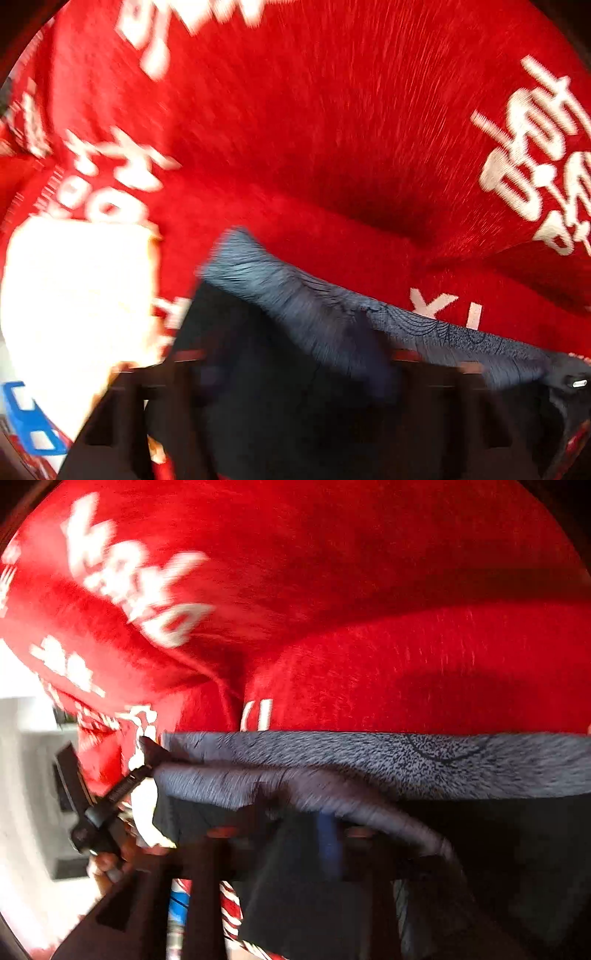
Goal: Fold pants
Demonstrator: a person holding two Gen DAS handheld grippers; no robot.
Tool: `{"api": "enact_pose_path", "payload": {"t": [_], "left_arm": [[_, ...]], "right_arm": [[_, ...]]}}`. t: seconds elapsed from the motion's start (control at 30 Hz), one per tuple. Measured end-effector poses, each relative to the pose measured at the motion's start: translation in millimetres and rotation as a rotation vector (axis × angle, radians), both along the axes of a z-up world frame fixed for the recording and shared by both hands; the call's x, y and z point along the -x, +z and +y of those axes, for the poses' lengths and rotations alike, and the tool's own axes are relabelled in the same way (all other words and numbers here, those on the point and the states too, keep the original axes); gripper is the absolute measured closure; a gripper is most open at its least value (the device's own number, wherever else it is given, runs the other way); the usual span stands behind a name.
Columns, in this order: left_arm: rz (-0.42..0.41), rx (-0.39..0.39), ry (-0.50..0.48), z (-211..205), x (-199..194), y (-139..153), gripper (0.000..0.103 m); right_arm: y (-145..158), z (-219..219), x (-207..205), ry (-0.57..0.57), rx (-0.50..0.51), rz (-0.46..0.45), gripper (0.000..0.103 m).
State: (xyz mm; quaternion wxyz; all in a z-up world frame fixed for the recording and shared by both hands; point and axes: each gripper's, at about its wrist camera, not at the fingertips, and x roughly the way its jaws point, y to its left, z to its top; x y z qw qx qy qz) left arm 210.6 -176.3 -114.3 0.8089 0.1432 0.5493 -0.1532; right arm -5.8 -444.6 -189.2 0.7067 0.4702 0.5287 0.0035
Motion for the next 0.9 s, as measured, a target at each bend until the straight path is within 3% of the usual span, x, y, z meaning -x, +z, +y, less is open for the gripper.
{"api": "enact_pose_path", "payload": {"t": [0.03, 0.1, 0.13, 0.17, 0.2, 0.33, 0.37, 0.5, 0.6, 0.7, 0.9], "left_arm": [[-0.021, -0.004, -0.021, 2, 9, 11, 0.028], [0.012, 0.004, -0.068, -1, 22, 14, 0.028], [0.039, 0.000, -0.097, -6, 29, 9, 0.028], [0.054, -0.016, -0.124, -12, 33, 1, 0.028], [0.059, -0.045, -0.142, -20, 39, -9, 0.028], [0.086, -0.078, -0.128, -48, 45, -51, 0.028], [0.077, -0.090, -0.123, -53, 43, -58, 0.028], [0.046, -0.121, -0.099, -74, 25, -70, 0.025], [0.052, -0.137, -0.081, -78, 25, -60, 0.025], [0.056, -0.109, -0.109, -73, 42, -36, 0.025], [0.101, -0.076, -0.242, -72, 114, -6, 0.025]], "right_arm": [[9, 1, 3, 0.011, 0.026, -0.015, 0.036], [32, 9, 7, 0.046, 0.087, -0.064, 0.037], [39, 15, 7, 0.072, 0.106, -0.076, 0.040], [41, 22, 5, 0.101, 0.126, -0.076, 0.054], [38, 29, 1, 0.131, 0.144, -0.062, 0.064], [6, 45, -26, 0.221, 0.262, 0.029, 0.064], [-2, 45, -31, 0.235, 0.326, 0.049, 0.069], [-8, 30, -32, 0.172, 0.240, 0.022, 0.069], [3, 19, -21, 0.139, 0.190, -0.018, 0.066], [25, 12, 4, 0.119, 0.175, -0.068, 0.054], [54, -3, 103, 0.008, 0.170, -0.038, 0.051]]}}
